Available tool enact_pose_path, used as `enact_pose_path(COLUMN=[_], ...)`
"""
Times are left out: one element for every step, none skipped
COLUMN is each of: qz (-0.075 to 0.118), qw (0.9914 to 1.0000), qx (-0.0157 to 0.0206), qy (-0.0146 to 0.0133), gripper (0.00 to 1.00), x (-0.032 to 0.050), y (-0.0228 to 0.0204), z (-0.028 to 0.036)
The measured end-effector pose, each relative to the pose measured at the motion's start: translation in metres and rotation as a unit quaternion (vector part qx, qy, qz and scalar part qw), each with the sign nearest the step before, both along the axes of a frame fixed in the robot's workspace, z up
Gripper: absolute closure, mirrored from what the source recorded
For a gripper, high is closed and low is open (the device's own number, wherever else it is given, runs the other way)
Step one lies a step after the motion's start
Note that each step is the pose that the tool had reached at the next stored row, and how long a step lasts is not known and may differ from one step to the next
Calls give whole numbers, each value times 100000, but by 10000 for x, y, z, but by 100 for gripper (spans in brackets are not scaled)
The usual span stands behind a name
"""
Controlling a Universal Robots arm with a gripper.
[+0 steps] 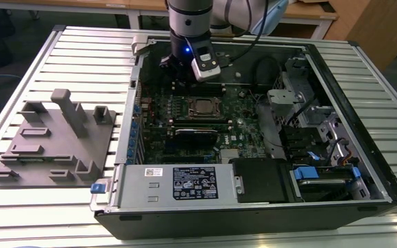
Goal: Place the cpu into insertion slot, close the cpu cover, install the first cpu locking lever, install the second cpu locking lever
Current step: 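Install the first cpu locking lever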
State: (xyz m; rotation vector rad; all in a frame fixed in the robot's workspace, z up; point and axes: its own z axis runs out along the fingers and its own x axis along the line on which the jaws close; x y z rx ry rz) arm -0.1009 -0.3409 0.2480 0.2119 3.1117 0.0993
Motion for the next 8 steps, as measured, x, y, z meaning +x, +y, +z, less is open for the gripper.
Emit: enact_pose_path(qz=[5, 10, 11, 10, 7, 4, 7, 7], qw=[100000, 100000, 100000, 100000, 100000, 100000, 100000, 100000], qx=[0, -3, -4, -5, -6, -2, -5, -4], qy=[4, 4, 4, 9, 6, 1, 4, 2], gripper=[90, 90, 90, 90, 90, 90, 90, 90], x=[-5, -10, -19, -31, -49, -67, -86, -103], y=[-1, -1, -2, -2, -2, -2, -2, -2], z=[0, 1, 1, 1, 1, 0, 0, 0])
